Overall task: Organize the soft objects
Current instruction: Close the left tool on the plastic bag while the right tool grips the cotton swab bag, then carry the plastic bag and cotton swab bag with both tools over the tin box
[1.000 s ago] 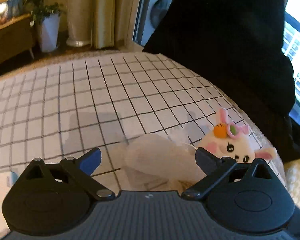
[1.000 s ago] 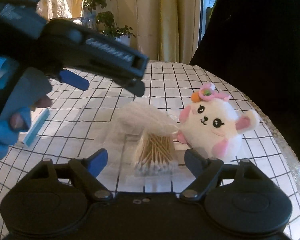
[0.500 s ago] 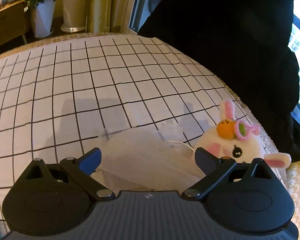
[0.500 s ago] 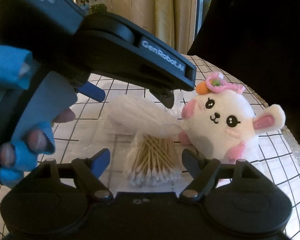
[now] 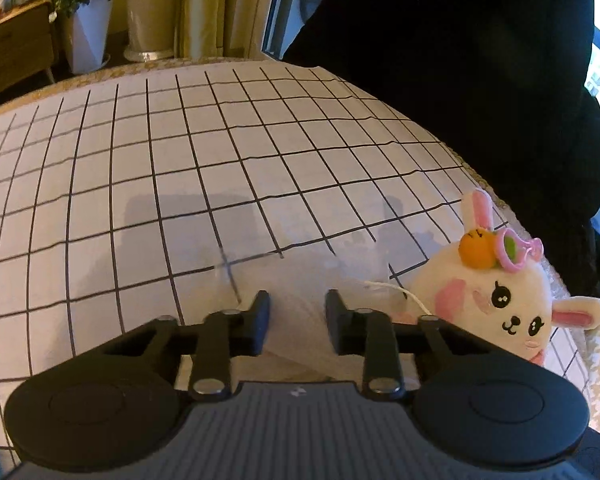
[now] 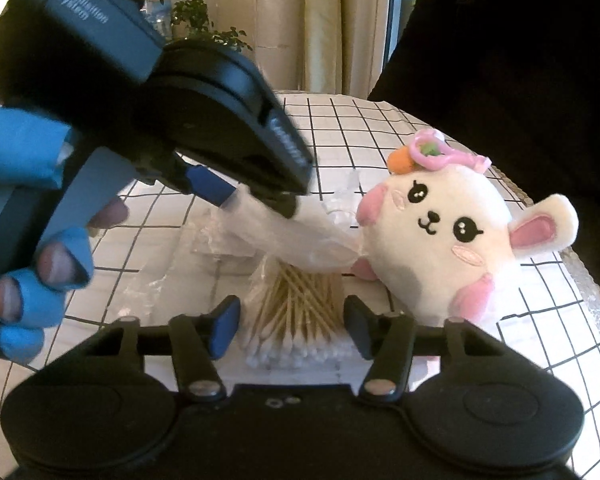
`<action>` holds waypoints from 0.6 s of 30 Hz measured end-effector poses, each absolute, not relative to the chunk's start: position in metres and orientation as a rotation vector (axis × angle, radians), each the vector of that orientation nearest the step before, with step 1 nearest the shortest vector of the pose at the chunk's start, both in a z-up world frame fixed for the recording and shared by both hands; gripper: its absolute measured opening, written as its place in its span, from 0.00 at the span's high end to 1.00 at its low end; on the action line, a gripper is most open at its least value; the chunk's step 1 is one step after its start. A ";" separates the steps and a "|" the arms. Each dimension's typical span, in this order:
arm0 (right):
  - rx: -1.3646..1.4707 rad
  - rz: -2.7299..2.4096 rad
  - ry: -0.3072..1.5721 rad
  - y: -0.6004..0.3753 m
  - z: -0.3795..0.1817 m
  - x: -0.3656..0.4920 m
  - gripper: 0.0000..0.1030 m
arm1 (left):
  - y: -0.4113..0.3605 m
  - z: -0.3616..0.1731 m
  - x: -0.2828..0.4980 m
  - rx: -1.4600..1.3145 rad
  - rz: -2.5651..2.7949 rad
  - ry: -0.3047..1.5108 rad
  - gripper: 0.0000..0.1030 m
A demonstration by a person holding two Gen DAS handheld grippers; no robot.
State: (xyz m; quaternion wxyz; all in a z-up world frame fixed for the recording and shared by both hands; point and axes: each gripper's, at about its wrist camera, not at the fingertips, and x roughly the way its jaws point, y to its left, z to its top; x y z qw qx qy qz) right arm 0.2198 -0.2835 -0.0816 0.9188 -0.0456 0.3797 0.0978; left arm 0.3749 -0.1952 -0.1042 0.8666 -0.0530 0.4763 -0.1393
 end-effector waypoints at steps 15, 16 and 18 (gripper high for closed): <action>-0.147 0.193 0.740 -0.280 -0.066 0.197 0.65 | -0.160 -0.077 0.357 -0.108 -0.257 0.930 0.92; -0.137 0.197 0.742 -0.281 -0.064 0.195 0.65 | -0.157 -0.074 0.354 -0.106 -0.259 0.929 0.92; -0.123 0.203 0.743 -0.284 -0.057 0.188 0.65 | -0.151 -0.069 0.348 -0.101 -0.262 0.923 0.92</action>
